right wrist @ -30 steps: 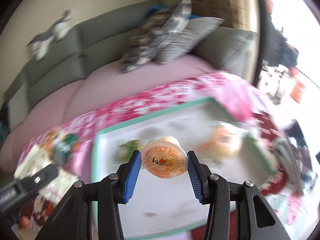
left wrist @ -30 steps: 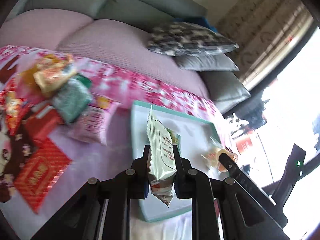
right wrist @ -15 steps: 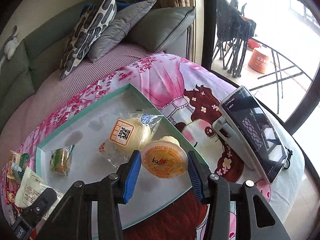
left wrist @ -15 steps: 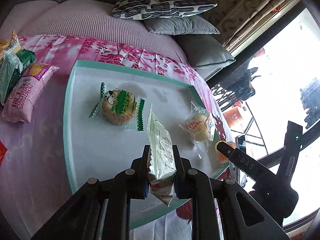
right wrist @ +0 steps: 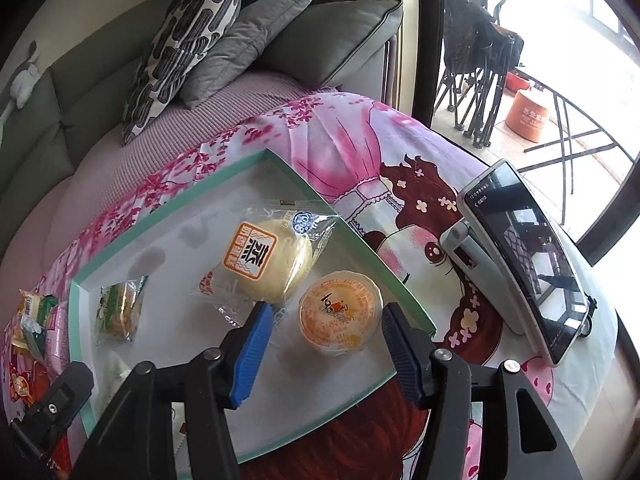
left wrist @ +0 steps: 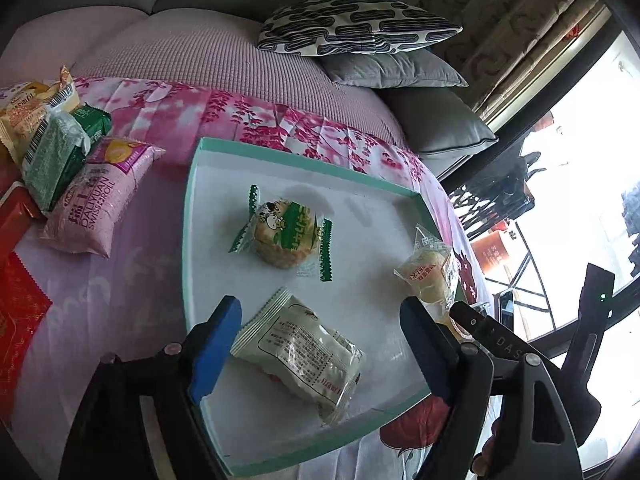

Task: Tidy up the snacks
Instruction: 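Move both open tools away from the tray back over the snack pile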

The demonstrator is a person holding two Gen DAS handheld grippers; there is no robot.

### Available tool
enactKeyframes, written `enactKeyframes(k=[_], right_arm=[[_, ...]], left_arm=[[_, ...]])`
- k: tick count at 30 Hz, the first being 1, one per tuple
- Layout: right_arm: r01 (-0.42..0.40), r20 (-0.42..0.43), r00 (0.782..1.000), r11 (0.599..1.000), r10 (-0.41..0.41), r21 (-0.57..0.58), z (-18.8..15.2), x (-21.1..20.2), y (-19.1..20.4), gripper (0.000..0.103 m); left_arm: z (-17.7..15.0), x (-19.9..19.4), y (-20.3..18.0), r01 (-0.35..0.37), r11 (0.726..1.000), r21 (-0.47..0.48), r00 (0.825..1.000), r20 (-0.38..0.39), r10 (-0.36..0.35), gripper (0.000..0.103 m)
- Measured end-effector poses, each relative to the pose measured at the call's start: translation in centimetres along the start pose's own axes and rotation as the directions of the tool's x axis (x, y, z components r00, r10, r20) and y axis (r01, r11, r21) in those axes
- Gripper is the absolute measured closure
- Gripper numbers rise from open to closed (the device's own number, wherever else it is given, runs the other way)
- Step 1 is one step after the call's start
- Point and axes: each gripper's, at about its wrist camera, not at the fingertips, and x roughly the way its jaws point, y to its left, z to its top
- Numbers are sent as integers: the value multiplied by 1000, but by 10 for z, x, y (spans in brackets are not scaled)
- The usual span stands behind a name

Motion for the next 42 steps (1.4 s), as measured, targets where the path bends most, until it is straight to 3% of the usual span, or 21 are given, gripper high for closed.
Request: enactKeyframes(k=[4, 8, 10, 16, 20, 25, 28, 30, 34, 42], right_arm=[[-24, 17, 1000, 1000, 24, -10, 2, -5, 6, 22], [-54, 44, 997, 997, 57, -62, 1, -11, 19, 13], [-68, 52, 996, 994, 73, -82, 0, -13, 27, 2], [-126, 85, 986, 978, 142, -165, -7, -23, 57, 0], [-182, 71, 977, 958, 202, -223, -18, -26, 82, 0], [-221, 45, 968, 925, 246, -308, -35, -35, 120, 0], [-209, 64, 967, 914, 246, -348, -47, -43, 136, 0], [-203, 74, 967, 908, 246, -367, -54, -48, 147, 0], [-244, 54, 956, 885, 288, -398, -67, -52, 167, 0], [-334, -43, 936, 841, 350, -425, -97, -48, 207, 0]], left_arm=[[5, -14, 8, -66, 998, -7, 996, 53, 66, 10], [10, -24, 23, -161, 986, -32, 982, 92, 164, 6], [13, -30, 33, -221, 974, -43, 968, 109, 225, 5], [15, -51, 59, -386, 920, -65, 909, 142, 391, 2], [15, -64, 70, -492, 868, -59, 856, 148, 495, 2], [13, -78, 88, -620, 780, -88, 768, 135, 626, 2], [9, -86, 103, -693, 708, -136, 700, 108, 706, 3], [7, -92, 113, -719, 678, -153, 674, 89, 734, 2], [2, -104, 130, -743, 647, -171, 649, 52, 759, 3], [-5, -120, 157, -752, 634, -182, 645, -3, 764, 2]])
